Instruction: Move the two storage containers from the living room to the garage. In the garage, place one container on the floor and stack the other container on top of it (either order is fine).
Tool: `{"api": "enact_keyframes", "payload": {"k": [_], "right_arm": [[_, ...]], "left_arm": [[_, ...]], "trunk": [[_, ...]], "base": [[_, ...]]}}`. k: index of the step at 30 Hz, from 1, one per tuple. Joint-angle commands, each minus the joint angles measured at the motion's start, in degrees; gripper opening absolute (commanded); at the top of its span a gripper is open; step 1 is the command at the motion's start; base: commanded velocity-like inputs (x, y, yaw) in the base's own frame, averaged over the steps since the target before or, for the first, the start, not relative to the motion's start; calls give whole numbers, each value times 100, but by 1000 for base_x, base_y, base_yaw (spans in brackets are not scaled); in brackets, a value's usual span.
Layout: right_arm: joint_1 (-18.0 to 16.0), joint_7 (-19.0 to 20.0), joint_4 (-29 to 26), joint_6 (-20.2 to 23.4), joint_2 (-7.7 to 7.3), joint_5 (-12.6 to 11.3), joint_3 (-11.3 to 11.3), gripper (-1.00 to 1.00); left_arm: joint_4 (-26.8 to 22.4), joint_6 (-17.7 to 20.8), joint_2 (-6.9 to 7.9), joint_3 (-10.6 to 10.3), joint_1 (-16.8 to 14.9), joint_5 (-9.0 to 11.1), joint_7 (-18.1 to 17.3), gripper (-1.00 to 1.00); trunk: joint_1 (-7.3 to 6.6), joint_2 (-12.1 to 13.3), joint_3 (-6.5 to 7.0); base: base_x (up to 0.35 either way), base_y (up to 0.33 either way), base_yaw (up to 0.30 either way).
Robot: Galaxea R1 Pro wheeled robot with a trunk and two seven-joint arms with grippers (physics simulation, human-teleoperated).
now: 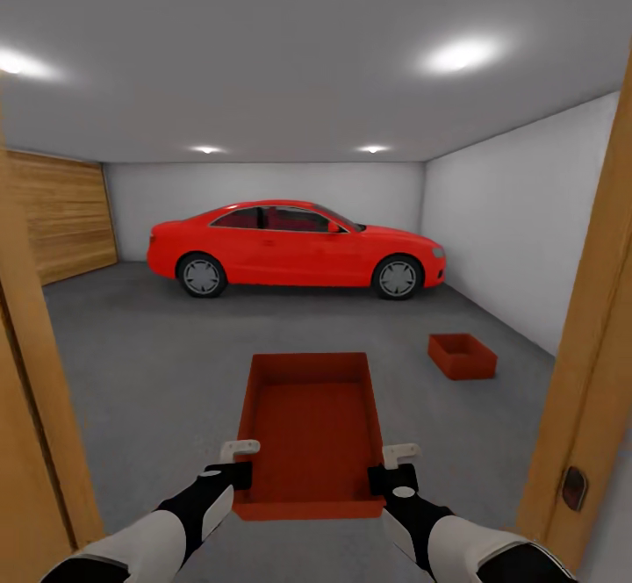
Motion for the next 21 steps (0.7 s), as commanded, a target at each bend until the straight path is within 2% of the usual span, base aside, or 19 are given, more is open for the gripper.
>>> {"api": "enact_keyframes", "payload": {"k": [1,21], "right_arm": [[0,27,7,1,5,-12,-232,-100],[0,35,7,1,3,-9,-239,-100]], "left_arm": [[-34,-45,503,341,-8,-62,69,-100],[-34,-45,498,343,-8,-62,69,-100]], "trunk": [[4,-6,-8],[4,-6,-8]], "base": [[321,0,0],[321,0,0]]}}
